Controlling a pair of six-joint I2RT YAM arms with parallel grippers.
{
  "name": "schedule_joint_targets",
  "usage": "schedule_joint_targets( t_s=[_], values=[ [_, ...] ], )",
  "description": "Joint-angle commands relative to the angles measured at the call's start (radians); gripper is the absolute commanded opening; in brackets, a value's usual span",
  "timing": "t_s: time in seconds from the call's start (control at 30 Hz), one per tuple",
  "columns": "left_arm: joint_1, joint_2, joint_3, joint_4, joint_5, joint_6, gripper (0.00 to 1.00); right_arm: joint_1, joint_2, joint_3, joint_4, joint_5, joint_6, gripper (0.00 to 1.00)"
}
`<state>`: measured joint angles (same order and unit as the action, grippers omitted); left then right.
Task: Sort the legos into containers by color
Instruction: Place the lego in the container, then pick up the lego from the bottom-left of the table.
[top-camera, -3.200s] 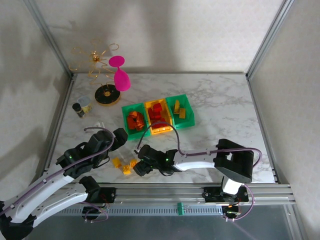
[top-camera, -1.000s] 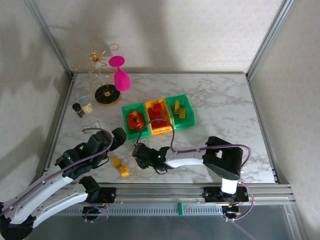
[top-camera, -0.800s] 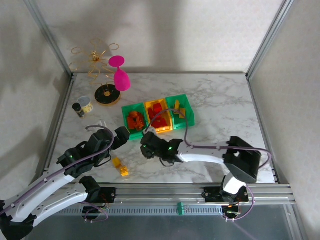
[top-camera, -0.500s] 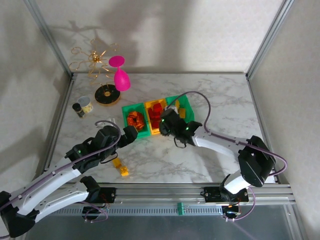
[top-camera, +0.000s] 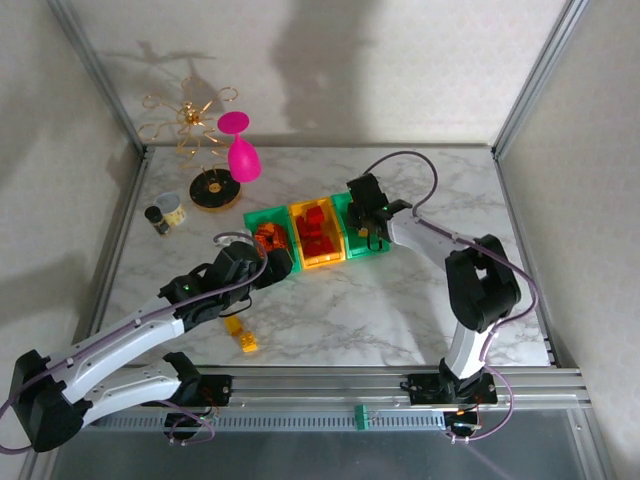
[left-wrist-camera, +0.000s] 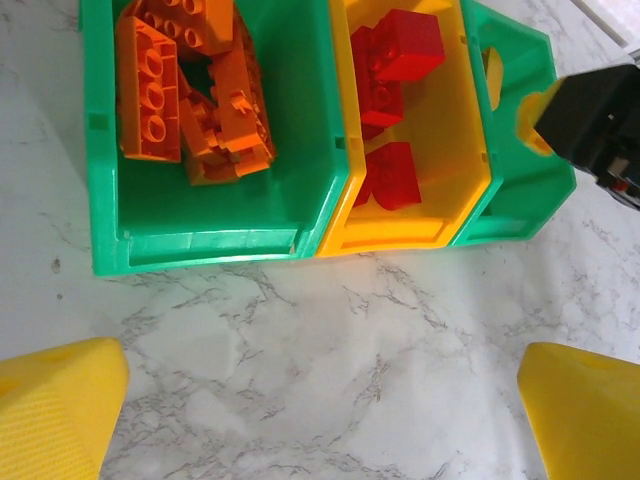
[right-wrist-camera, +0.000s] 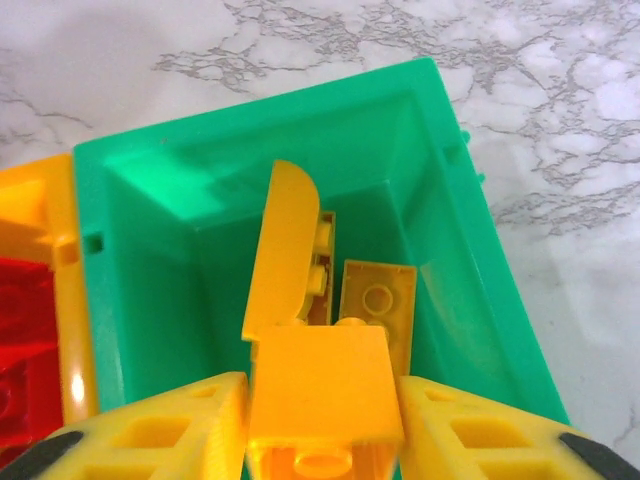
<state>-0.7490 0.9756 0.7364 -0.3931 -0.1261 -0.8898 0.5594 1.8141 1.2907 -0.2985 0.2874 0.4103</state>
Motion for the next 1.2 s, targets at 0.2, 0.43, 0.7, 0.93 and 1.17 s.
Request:
schedule_joint_targets(
  t_s=[0.2, 0.43, 0.7, 0.93, 1.17],
  values=[
    [0.0, -0.033, 0.007, -0.014, -0.037, 0.015, 1.0, -0.005, -0.016, 0.058, 0.004, -0.014, -0.045, 0.54],
    [0.0, -0.086, 0.0, -0.055, -0.066, -0.002, 1.0, 0.068, -0.148, -0.029, -0.001, -0.015, -0.058, 0.58],
    [0.002, -0.197, -0.041, -0.121, -0.116, -0.057, 1.0, 0.254, -0.288, -0.163, -0.005, -0.023, -0.067, 0.67],
    [0.004, -0.263, -0.027, -0.265, -0.206, -0.128, 1.0, 0.446, -0.339, -0.259, 0.038, -0.045, -0.039, 0.72],
    [0.004, -0.331, -0.01, -0.368, -0.234, -0.199, 1.0, 0.615, -0.311, -0.335, 0.197, -0.095, -0.036, 0.8]
  ],
)
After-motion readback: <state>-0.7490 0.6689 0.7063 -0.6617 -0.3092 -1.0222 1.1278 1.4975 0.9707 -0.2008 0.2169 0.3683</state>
